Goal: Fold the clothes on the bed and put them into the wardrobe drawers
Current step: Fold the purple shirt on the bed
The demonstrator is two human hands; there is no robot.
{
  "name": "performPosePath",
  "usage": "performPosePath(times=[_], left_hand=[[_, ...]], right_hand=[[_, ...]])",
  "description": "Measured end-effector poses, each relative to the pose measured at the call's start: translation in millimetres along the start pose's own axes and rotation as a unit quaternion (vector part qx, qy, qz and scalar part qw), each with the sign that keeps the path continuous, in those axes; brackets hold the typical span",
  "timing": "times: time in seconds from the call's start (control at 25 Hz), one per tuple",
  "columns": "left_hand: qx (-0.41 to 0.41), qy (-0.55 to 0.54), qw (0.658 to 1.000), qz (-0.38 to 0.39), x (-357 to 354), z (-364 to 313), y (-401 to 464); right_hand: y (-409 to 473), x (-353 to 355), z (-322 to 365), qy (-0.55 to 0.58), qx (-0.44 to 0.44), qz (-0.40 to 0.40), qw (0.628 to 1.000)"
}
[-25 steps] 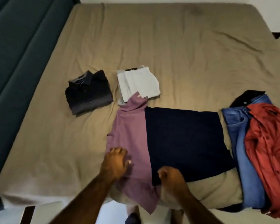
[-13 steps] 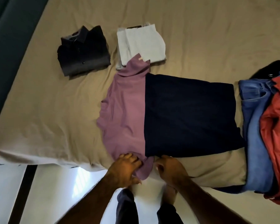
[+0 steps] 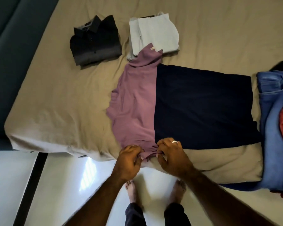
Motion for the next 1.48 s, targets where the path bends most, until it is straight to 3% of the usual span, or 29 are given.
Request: performPosePath(times=[0.08,0.16,0.52,0.64,0.8,0.88,1.0,1.08,1.16,1.24,1.36,1.4,1.48], left_hand=[[0.104,-0.221,0.965,0.091,17.4,14.4,-5.1],[0.143,-0.316,0.927,0.14,31.8,15.1,0.7],[0.164,-0.354,0.916,0.098,74.8,1.7,53.4],[0.185,-0.336,0.921,0.066,86.5,-3.4,87.3],[0.179,-0.253,0.921,0.234,73.6,13.9,136.7],[0.222,-0.211,0.936,0.176,70.7,36.8,167.0],[0.314,-0.187,0.931,-0.011,85.2,81.3,191.9],[0.342,-0.201,0.918,-0.003,84.2,95.8,191.6],[0.322,-0.178,0.927,0.068,66.3,93.6,185.0],[0.296,-0.109,0.948,0.048,66.5,92.8,174.8],[0.318,0.05,0.945,-0.062,82.7,75.5,169.8],[0.289,0.142,0.939,-0.119,91.8,65.6,168.9],[0.124,0.273,0.936,-0.187,73.0,-3.2,161.9]], right_hand=[[-3.2,7.2,9.5,0.165,-0.028,-0.021,0.986],[2.7,7.3,13.2,0.247,-0.066,-0.03,0.966],[51.5,10.7,-5.6,0.398,-0.1,-0.02,0.912],[80.8,21.5,-28.8,0.423,-0.146,-0.063,0.892],[130.8,30.8,-56.8,0.379,-0.169,-0.09,0.905],[143.1,31.4,-77.6,0.359,-0.204,-0.097,0.906],[138.9,16.6,-93.7,0.338,-0.272,-0.091,0.896],[125.9,9.8,-97.0,0.31,-0.293,-0.11,0.898],[101.7,12.0,-106.9,0.241,-0.301,-0.132,0.913],[78.0,23.3,-117.2,0.129,-0.299,-0.123,0.937],[32.2,47.3,-143.4,0.026,-0.314,-0.062,0.947],[21.8,50.8,-149.6,0.003,-0.314,-0.034,0.949],[-19.4,63.9,-167.4,-0.039,-0.318,0.017,0.947]])
Point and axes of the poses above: each hand's wrist, its own y-axis towards the middle knuckle, its own x-axis out of the back of the hand, z = x × y, the point moved 7 cm from there along y, towards the middle knuckle, and after that the axes turned 10 degrees about x, right-handed, at the moved point
